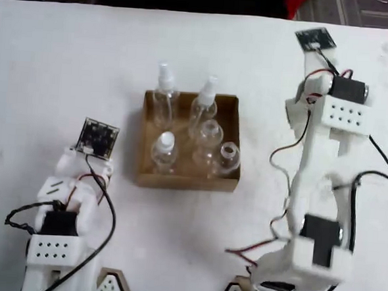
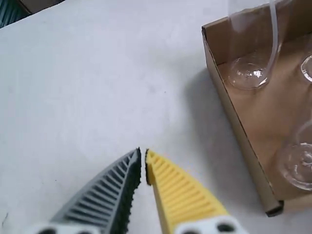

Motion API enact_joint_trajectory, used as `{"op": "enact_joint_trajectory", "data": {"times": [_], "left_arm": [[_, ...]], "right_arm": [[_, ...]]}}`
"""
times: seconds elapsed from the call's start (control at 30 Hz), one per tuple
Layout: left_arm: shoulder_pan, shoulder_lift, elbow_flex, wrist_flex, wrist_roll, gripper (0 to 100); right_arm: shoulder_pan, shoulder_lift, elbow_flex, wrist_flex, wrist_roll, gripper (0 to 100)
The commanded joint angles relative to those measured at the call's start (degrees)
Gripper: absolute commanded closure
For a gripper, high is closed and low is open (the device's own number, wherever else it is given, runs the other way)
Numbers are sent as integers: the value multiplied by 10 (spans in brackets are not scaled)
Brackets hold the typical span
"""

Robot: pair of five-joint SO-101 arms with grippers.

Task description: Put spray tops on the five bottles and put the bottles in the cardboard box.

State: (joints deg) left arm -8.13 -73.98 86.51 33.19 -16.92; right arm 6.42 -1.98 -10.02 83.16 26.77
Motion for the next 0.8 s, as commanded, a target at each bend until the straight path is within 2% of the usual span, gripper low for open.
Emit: {"op": "enact_joint_trajectory", "data": {"times": [0.0,0.1,0.27,0.43,0.57,0.77], "left_arm": [[3,-8,-8,0,-7,973],[3,-8,-8,0,-7,973],[3,-8,-7,0,-7,973],[3,-8,-7,-1,-7,973],[3,-8,-7,-2,-7,973],[3,-8,-7,-2,-7,973]], "right_arm": [[-54,-133,-21,15,-1,982],[-100,-219,-12,-4,-3,982],[-175,-340,55,-113,-6,982],[-226,-419,122,-226,-97,982],[-269,-452,166,-339,-142,982],[-320,-434,244,-501,-142,982]]}}
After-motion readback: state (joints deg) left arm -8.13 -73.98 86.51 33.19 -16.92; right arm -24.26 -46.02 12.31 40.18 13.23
